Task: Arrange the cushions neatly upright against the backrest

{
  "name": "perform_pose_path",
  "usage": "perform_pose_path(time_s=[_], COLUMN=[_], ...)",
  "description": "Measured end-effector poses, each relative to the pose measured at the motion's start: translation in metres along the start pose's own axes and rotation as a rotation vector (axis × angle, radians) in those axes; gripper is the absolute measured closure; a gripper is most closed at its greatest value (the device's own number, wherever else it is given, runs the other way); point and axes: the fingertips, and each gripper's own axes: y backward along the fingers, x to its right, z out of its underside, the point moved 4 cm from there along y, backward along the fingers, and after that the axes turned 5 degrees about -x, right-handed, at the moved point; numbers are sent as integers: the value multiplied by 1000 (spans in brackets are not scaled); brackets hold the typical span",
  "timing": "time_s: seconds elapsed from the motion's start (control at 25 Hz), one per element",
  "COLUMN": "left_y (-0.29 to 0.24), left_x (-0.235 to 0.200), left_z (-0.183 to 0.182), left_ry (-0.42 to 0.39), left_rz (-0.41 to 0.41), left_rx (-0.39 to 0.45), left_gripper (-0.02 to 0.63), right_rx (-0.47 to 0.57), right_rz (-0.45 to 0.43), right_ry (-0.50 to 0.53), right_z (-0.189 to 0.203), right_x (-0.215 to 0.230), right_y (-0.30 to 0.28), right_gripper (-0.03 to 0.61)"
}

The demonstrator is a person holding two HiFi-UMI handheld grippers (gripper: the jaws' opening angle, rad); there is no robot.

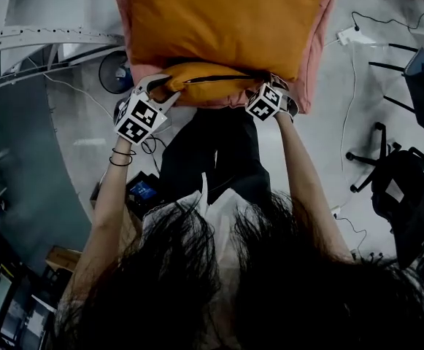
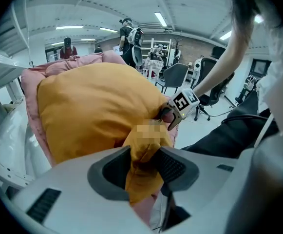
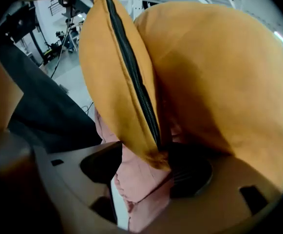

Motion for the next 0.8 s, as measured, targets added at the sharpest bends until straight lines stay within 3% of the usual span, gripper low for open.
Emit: perform_pose_path(time_s=[0.12,0.2,0.36,0.56,0.8], left_y=[-4,-7,1,36,62], left_x=[-2,-6,-11,-8,-20], left_z=[-1,-3,-7,-17,-44], left_ry=[26,54,80,115,185], left_rz=[1,5,20,63,86], left_rx=[12,15,8,61,173], left_gripper=[442,442,443,453,453], right_rx=[-32,-47,-52,-20,39], right_rz=[-30,-69,-137,-201,-146], right_ry=[2,-37,-26,55,-5], right_z=[-3,-7,-12,-8,-5], right_x=[0,1,0,-9,16], right_y=[-21,-25,-6,58,137], right_gripper=[299,388,456,472,474])
